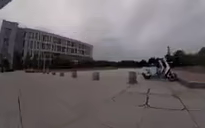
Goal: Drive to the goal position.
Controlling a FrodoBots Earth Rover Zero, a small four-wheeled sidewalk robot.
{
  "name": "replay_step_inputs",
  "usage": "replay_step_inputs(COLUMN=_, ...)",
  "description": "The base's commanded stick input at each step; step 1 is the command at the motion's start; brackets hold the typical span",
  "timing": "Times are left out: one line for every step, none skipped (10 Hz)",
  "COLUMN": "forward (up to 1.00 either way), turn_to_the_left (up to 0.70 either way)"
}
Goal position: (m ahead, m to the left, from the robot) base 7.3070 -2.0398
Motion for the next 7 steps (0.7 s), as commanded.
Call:
replay_step_inputs(forward=0.70, turn_to_the_left=0.00)
replay_step_inputs(forward=0.70, turn_to_the_left=0.00)
replay_step_inputs(forward=0.70, turn_to_the_left=0.00)
replay_step_inputs(forward=0.70, turn_to_the_left=0.00)
replay_step_inputs(forward=0.70, turn_to_the_left=0.00)
replay_step_inputs(forward=0.70, turn_to_the_left=0.00)
replay_step_inputs(forward=0.70, turn_to_the_left=0.00)
